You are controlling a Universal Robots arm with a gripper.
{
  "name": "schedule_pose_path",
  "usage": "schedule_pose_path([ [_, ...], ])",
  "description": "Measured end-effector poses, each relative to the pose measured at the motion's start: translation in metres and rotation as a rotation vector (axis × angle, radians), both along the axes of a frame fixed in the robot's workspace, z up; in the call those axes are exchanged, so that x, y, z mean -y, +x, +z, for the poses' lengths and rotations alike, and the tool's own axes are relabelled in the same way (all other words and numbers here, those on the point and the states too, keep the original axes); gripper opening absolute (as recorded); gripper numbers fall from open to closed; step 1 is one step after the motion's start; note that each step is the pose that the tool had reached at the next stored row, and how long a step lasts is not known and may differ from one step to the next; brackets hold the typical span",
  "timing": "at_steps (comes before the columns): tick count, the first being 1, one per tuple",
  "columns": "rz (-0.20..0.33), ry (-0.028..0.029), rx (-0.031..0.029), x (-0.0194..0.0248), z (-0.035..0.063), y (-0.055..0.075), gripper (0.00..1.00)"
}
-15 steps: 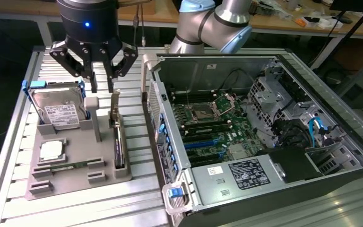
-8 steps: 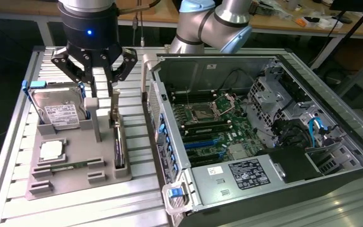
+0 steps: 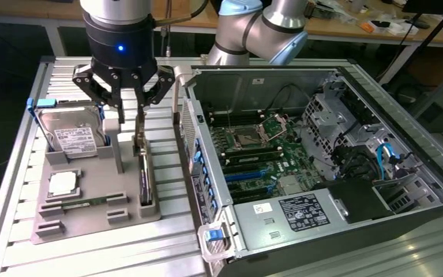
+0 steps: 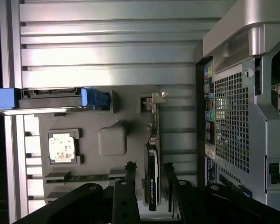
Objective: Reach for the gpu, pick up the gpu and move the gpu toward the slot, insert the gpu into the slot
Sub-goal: 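Pick up the gpu and move the gpu toward the slot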
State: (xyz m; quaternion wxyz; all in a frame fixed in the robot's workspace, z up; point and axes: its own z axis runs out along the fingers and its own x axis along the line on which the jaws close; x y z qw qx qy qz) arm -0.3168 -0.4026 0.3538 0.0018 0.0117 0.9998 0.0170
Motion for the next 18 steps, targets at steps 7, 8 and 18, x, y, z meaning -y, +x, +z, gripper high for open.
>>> schedule_pose_path([
  [7,0.000,0.0000,-0.0049,0.0020,-0.0126,0.001,0.36],
  [8,0.000,0.0000,-0.0059,0.0023,-0.0141,0.001,0.36],
  [18,0.000,0.0000,-0.0246,0.0127,-0.0268,0.005,0.36],
])
